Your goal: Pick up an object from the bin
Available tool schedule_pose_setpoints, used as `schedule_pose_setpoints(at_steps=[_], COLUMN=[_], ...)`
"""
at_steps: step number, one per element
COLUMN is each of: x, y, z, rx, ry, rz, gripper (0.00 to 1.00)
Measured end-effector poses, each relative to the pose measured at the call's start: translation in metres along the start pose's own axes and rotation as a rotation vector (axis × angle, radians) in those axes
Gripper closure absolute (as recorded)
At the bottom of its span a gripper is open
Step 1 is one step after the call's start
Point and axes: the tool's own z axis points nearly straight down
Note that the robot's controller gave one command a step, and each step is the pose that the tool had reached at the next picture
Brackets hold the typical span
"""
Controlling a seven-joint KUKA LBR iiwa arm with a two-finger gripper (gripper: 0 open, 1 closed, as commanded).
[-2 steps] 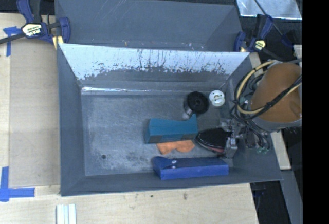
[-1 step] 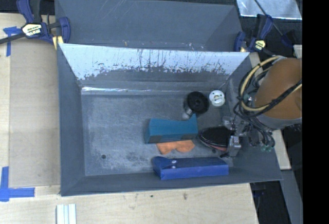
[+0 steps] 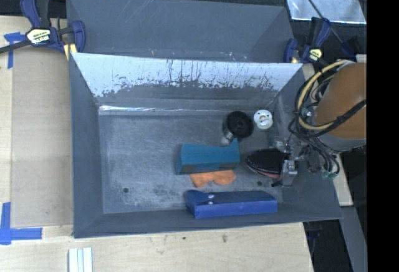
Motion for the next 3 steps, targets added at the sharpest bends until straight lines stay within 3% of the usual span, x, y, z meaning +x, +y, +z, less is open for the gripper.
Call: schedule_pose_setpoints(at_steps=[2, 3], x=[-0.002, -0.001], y=[0.000, 0.000], z=[-0.030, -0.037], rx=[0.002, 0.002], ry=[-0.012, -0.010], rz=[0.000, 0.000], gripper=[1.00, 1.00])
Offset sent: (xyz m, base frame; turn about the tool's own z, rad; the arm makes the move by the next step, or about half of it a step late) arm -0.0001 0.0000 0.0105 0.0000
